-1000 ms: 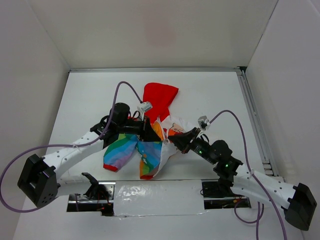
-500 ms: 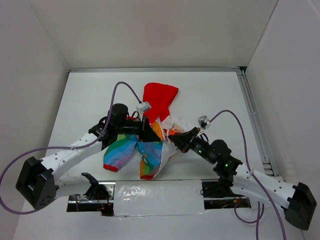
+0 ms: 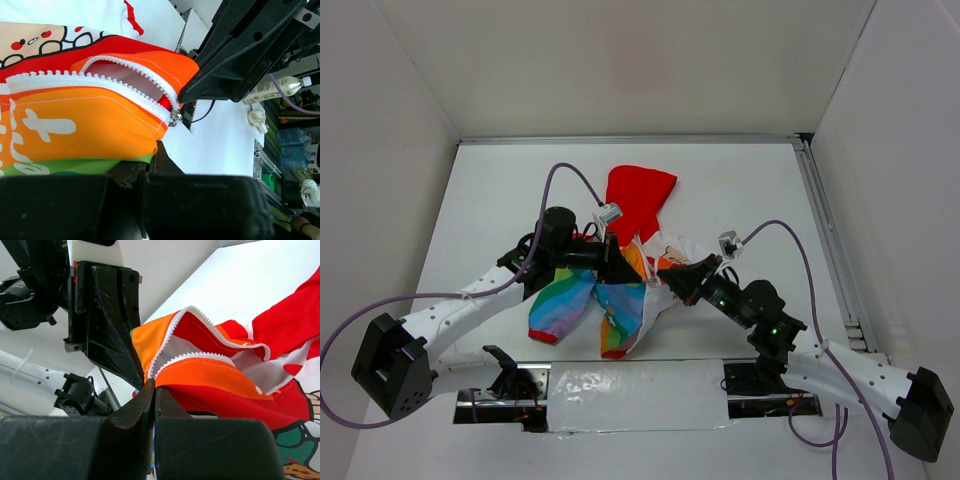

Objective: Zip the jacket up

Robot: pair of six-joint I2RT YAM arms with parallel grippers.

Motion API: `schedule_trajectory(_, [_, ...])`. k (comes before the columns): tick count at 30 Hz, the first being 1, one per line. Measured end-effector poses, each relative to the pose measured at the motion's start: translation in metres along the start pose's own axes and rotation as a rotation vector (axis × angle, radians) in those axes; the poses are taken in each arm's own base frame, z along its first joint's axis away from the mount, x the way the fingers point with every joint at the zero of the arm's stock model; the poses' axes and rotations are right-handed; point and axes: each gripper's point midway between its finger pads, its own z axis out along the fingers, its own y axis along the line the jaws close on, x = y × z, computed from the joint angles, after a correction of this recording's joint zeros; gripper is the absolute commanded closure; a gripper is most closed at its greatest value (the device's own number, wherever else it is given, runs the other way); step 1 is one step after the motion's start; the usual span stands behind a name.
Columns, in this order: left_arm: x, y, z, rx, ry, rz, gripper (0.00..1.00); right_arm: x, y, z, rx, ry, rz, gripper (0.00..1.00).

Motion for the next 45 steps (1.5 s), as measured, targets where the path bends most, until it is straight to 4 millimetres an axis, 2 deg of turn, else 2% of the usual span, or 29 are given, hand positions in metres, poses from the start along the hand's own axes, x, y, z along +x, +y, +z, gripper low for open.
schedule_trajectory(15, [0.002, -0.006, 0.001, 0.034, 0.009, 0.013, 1.0, -0.001, 0.003, 0.002, -0.009, 0.005, 0.008, 1.0])
schedule_trajectory(25, [0.0, -0.012, 0.004, 0.063, 0.002, 0.036, 1.0, -0.013, 0.005, 0.003, 0.0, -0.056, 0.078, 1.0])
schedule_trajectory(33, [0.005, -0.015, 0.006, 0.072, 0.017, 0.043, 1.0, -0.011, 0.002, 0.006, 0.033, -0.028, 0.101, 1.0])
schedule_trajectory(45, [0.008, -0.007, 0.009, 0.027, 0.022, 0.02, 1.0, -0.007, 0.012, 0.007, 0.018, 0.031, 0.136, 1.0])
